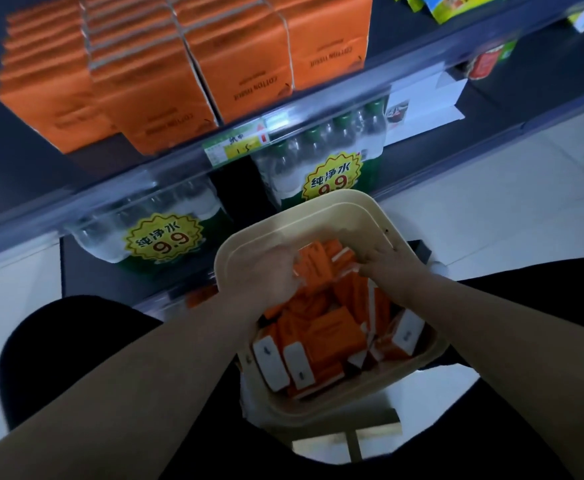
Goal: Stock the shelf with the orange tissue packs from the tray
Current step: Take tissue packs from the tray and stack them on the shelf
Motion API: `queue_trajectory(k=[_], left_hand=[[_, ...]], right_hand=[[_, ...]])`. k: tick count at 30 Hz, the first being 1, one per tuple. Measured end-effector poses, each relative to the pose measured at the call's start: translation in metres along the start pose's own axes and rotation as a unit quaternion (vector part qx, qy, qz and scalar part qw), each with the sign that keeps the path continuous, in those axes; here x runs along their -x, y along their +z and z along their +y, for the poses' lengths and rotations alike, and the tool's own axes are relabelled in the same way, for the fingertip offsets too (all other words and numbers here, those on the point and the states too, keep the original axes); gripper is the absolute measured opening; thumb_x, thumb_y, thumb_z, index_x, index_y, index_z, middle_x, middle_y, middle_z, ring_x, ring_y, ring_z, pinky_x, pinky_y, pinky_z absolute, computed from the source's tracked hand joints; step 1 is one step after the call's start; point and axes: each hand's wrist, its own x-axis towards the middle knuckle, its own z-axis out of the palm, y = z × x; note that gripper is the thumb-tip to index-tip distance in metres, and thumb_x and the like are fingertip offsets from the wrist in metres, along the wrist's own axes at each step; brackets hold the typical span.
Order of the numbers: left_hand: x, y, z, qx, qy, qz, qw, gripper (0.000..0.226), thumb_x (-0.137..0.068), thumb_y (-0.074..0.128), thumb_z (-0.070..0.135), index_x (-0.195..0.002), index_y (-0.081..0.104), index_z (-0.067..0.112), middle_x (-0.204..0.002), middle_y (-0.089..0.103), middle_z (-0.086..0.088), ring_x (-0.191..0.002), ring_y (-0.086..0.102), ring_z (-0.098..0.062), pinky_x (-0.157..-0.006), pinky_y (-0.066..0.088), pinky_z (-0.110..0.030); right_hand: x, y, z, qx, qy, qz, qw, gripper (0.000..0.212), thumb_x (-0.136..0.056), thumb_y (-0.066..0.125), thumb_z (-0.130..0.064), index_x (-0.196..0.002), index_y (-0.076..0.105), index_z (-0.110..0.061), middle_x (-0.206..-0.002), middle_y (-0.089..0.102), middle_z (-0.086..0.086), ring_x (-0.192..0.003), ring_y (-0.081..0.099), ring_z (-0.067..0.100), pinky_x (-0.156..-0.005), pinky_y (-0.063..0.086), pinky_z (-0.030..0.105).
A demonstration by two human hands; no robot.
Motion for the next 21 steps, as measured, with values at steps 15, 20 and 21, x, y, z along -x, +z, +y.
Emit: queue_trajectory(k=[15, 20, 21], left_hand=[[0.016, 0.036, -0.031, 0.080, -0.076, -0.112, 0.988, 0.024, -0.079, 0.056, 0.040, -0.079, 0.065, 0.018, -0.089, 0.069, -0.006, -0.086, 0.064, -0.024, -0.080, 0.052, -0.033], [0.025, 0.055, -0.030, -0.039, -0.066, -0.180, 0.981, 0.039, -0.090, 0.055, 0.042, -0.113, 0.063, 0.012, -0.109, 0.064, -0.009, -0.102, 0.060, -0.025, -0.089, 0.048, -0.035], [0.027, 0.060, -0.028, -0.053, -0.070, -0.190, 0.978, 0.047, -0.089, 0.052, 0.051, -0.120, 0.060, 0.017, -0.114, 0.063, -0.008, -0.107, 0.058, -0.025, -0.094, 0.047, -0.038]], right_hand=[[0.006, -0.002, -0.015, -0.242, -0.012, 0.040, 0.969, 0.044, -0.083, 0.061, -0.037, -0.123, 0.049, -0.026, -0.117, 0.061, -0.002, -0.107, 0.059, 0.022, -0.082, 0.048, 0.033], [0.016, 0.005, -0.026, -0.300, 0.044, 0.115, 0.946, 0.049, -0.083, 0.060, -0.040, -0.129, 0.049, -0.027, -0.121, 0.060, -0.002, -0.110, 0.057, 0.022, -0.086, 0.046, 0.034], [0.018, 0.005, -0.027, -0.293, 0.047, 0.112, 0.948, 0.048, -0.083, 0.060, -0.038, -0.129, 0.049, -0.027, -0.122, 0.059, -0.002, -0.112, 0.056, 0.021, -0.087, 0.043, 0.034]])
